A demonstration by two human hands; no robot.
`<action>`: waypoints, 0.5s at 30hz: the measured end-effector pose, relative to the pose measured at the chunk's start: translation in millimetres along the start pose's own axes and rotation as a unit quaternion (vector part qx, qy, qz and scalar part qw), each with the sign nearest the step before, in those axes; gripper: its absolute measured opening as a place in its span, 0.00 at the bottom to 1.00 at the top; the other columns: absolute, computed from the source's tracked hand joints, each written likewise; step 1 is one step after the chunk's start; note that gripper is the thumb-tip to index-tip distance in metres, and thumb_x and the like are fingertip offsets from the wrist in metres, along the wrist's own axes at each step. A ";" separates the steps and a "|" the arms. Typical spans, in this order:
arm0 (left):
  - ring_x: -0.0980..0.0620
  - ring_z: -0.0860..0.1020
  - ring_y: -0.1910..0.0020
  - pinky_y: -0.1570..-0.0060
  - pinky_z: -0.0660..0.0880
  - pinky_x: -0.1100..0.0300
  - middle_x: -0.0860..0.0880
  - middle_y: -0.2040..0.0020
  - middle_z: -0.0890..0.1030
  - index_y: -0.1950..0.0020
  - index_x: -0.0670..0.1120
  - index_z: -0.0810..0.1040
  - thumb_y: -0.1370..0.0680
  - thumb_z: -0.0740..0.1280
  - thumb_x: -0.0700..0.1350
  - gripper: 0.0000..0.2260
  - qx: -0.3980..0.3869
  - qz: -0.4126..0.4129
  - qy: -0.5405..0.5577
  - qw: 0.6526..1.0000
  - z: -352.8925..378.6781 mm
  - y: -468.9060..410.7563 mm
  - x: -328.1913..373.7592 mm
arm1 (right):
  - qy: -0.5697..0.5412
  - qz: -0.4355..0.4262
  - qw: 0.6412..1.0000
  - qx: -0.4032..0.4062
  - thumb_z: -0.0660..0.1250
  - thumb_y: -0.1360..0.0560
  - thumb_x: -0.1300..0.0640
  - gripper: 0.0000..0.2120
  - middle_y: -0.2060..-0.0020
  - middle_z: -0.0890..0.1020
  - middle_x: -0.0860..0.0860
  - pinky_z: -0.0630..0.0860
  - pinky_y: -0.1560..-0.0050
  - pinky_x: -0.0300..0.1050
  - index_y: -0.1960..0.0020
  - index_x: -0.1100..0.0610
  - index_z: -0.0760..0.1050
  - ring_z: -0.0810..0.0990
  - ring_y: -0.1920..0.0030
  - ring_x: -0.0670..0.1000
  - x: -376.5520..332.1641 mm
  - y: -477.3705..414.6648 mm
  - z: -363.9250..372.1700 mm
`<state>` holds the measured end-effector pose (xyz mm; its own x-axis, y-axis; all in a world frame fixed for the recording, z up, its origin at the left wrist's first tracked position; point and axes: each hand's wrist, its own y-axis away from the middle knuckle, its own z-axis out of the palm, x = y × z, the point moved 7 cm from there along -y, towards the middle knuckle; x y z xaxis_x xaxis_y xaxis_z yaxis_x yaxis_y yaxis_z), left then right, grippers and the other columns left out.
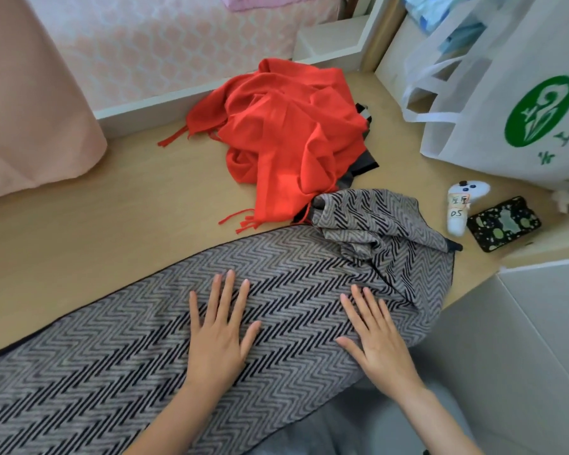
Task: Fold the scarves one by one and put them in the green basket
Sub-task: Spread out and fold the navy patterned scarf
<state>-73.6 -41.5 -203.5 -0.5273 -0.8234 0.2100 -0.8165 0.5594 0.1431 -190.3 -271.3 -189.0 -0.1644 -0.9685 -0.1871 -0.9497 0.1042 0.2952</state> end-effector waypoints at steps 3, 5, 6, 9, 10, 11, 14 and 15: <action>0.43 0.54 0.23 0.28 0.52 0.36 0.42 0.22 0.57 0.23 0.45 0.58 0.20 0.48 0.58 0.28 0.026 -0.011 0.009 1.000 -9.2 -3.1 5.3 | -0.099 -0.006 0.994 0.041 0.50 0.19 0.40 0.29 0.23 0.48 0.43 0.43 0.25 0.40 0.22 0.49 0.49 0.47 0.23 0.44 1.4 -4.6 -20.4; 0.44 0.54 0.23 0.29 0.53 0.38 0.42 0.22 0.58 0.23 0.46 0.58 0.19 0.49 0.56 0.27 0.040 0.009 0.021 0.999 -15.2 -7.2 17.3 | -0.162 0.044 0.976 0.137 0.56 0.20 0.45 0.27 0.24 0.56 0.44 0.48 0.27 0.35 0.23 0.51 0.56 0.53 0.26 0.41 20.0 -10.6 -48.5; 0.45 0.54 0.23 0.29 0.53 0.39 0.43 0.23 0.59 0.23 0.46 0.58 0.19 0.48 0.56 0.26 0.037 0.030 0.020 0.999 -14.4 -8.6 25.4 | -0.180 0.084 0.961 0.194 0.58 0.20 0.49 0.25 0.25 0.60 0.46 0.50 0.27 0.35 0.24 0.53 0.60 0.56 0.27 0.41 35.7 -14.6 -63.7; 0.46 0.53 0.23 0.29 0.53 0.40 0.44 0.22 0.58 0.22 0.46 0.58 0.18 0.44 0.59 0.28 -0.002 0.065 0.007 0.998 -2.3 -10.2 40.1 | -0.221 0.206 0.905 0.300 0.64 0.21 0.55 0.24 0.27 0.64 0.51 0.55 0.26 0.46 0.27 0.56 0.64 0.59 0.27 0.46 89.2 -31.0 -98.6; 0.45 0.53 0.23 0.29 0.52 0.40 0.44 0.22 0.57 0.22 0.46 0.58 0.18 0.45 0.59 0.28 -0.012 0.063 0.006 0.998 1.6 -10.3 40.1 | -0.243 0.231 0.894 0.299 0.65 0.22 0.55 0.25 0.27 0.64 0.51 0.56 0.26 0.49 0.27 0.56 0.64 0.60 0.27 0.48 103.3 -41.2 -104.5; 0.45 0.54 0.23 0.29 0.52 0.40 0.44 0.22 0.56 0.22 0.46 0.58 0.19 0.46 0.59 0.28 -0.020 0.060 0.007 0.998 4.2 -10.0 39.1 | -0.258 0.246 0.892 0.279 0.66 0.22 0.54 0.26 0.27 0.64 0.52 0.57 0.26 0.49 0.27 0.56 0.64 0.60 0.27 0.50 113.5 -52.9 -107.8; 0.46 0.54 0.23 0.29 0.52 0.41 0.45 0.22 0.57 0.22 0.47 0.58 0.18 0.45 0.58 0.27 -0.035 0.061 0.015 0.997 3.6 -10.0 37.0 | -0.234 0.265 0.914 0.199 0.69 0.25 0.54 0.26 0.31 0.71 0.55 0.65 0.31 0.51 0.29 0.56 0.68 0.68 0.31 0.56 133.2 -84.3 -97.7; 0.46 0.54 0.23 0.29 0.52 0.42 0.45 0.22 0.59 0.23 0.47 0.59 0.18 0.43 0.58 0.27 -0.036 0.058 0.021 0.997 1.3 -11.3 36.4 | -0.210 0.268 0.921 0.191 0.70 0.25 0.56 0.22 0.35 0.75 0.57 0.68 0.35 0.52 0.32 0.57 0.72 0.72 0.35 0.58 136.4 -90.1 -94.9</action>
<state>-83.9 -77.9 -198.7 -0.6060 -0.7486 0.2689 -0.7303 0.6576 0.1849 -101.8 -434.3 -152.2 -0.6486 -0.5910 -0.4796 -0.7139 0.6908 0.1142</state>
